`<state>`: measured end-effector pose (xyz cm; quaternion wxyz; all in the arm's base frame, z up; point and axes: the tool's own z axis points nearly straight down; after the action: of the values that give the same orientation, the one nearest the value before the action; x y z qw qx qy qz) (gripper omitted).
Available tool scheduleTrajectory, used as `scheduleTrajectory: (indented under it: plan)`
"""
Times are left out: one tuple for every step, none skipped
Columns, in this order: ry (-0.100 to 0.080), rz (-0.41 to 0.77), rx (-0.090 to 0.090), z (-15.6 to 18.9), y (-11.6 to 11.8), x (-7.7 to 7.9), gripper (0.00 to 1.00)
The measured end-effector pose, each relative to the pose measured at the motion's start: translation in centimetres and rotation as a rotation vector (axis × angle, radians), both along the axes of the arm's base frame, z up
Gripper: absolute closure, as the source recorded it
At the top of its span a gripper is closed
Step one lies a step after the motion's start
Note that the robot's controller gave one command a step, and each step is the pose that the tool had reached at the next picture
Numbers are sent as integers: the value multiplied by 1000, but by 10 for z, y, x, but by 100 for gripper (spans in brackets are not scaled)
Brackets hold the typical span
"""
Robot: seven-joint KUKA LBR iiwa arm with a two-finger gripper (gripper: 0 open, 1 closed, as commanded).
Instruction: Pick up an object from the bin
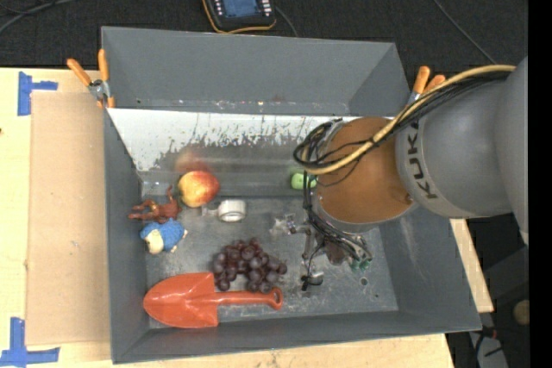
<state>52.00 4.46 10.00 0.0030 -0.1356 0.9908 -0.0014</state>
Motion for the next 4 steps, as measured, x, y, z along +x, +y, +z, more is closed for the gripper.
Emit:
scheduleTrajectory:
  plan:
    - [12, -125, 7, -1, 112, -7, 0]
    - [-4, -161, 1, -27, 100, -8, 0]
    - [9, -109, 5, -30, 71, 1, 100]
    - [9, -109, 5, -30, 71, 1, 100]
